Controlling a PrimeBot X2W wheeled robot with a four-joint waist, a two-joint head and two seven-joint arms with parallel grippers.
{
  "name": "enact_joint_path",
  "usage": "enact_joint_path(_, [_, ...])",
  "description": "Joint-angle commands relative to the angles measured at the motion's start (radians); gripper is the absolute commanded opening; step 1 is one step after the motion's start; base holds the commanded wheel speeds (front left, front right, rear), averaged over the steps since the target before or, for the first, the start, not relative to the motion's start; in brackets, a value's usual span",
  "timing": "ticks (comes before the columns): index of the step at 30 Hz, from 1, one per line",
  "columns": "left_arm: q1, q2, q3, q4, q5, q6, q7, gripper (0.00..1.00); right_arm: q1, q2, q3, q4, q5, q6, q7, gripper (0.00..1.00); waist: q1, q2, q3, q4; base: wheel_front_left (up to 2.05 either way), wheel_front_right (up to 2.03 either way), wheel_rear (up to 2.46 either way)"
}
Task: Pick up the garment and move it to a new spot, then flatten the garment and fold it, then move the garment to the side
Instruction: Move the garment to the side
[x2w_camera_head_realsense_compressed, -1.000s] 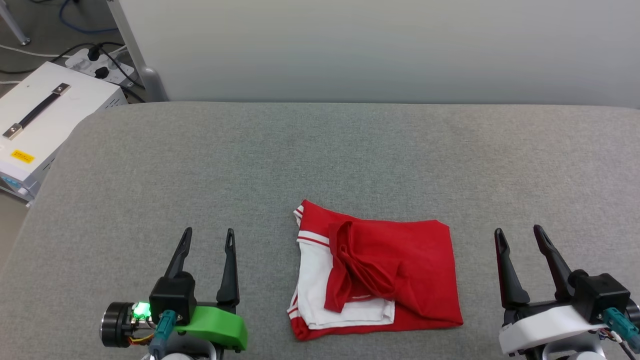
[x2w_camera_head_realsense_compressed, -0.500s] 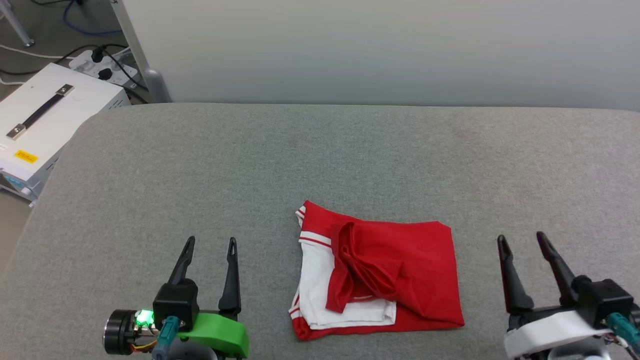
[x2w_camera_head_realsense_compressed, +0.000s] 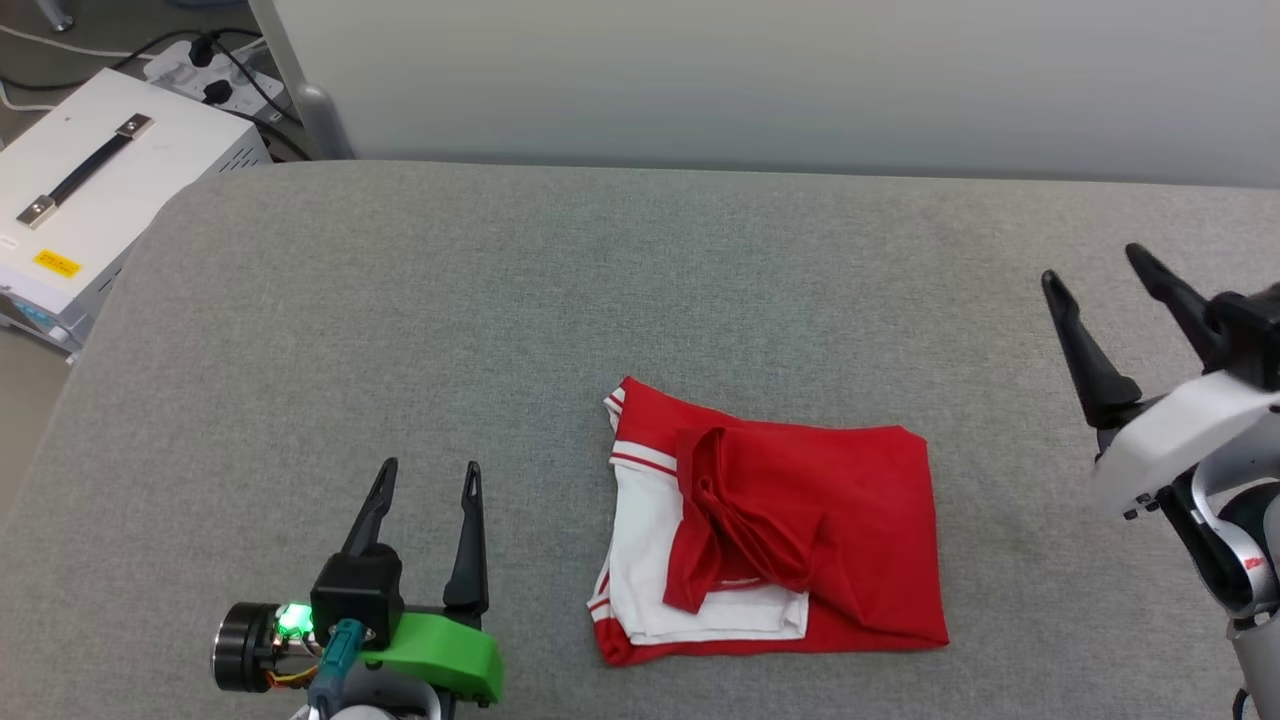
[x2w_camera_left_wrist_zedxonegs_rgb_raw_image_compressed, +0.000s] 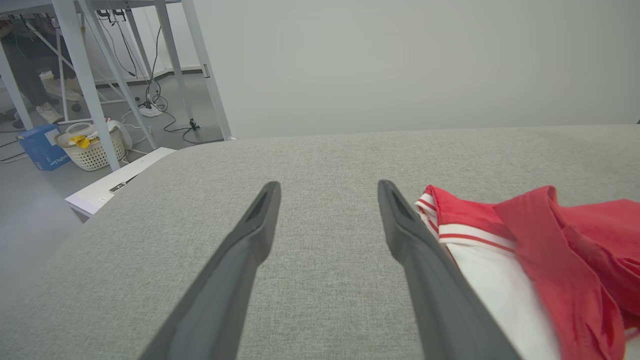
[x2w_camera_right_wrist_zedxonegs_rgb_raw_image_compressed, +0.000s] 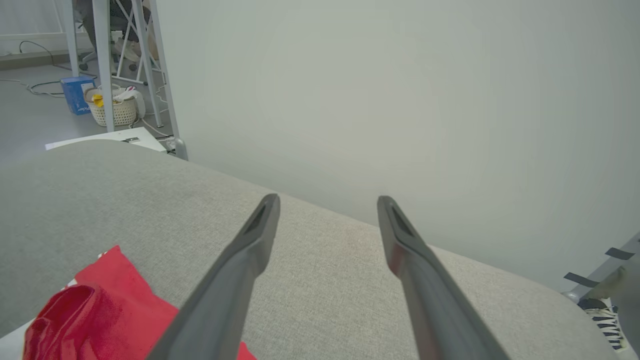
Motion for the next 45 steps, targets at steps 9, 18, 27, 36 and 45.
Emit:
enact_joint_path(9, [-0.056,-0.006,0.002,-0.007,-0.005,-0.003,-0.006,1.00,-0.029,-0.105,0.124,0.049,0.335,-0.001,0.503,1.00,0.0000,0.0038,0.064,0.023,0.00,0.00,0.00])
enact_joint_path(18, [-0.109,-0.011,-0.022,-0.005,-0.007,-0.008,-0.006,1.00,-0.017,-0.111,0.158,0.111,0.538,-0.001,0.723,1.00,0.0000,0.0038,0.136,0.074,0.00,0.00,0.00])
enact_joint_path(27, [-0.144,-0.015,-0.034,0.002,-0.013,-0.006,-0.006,1.00,-0.041,-0.060,0.217,0.204,0.583,-0.001,0.726,1.00,0.0000,0.0038,0.195,0.119,0.00,0.00,0.00])
enact_joint_path(36, [-0.158,-0.016,-0.037,0.008,-0.016,0.001,-0.006,1.00,-0.026,-0.069,0.310,0.242,0.594,-0.001,0.654,0.00,0.0000,0.0038,0.201,0.127,0.00,0.00,0.00])
enact_joint_path(45, [-0.131,-0.017,-0.029,0.022,-0.014,0.002,-0.006,1.00,-0.101,-0.152,0.382,0.160,0.567,-0.001,0.528,0.00,0.0000,0.0038,0.135,0.081,0.00,0.00,0.00])
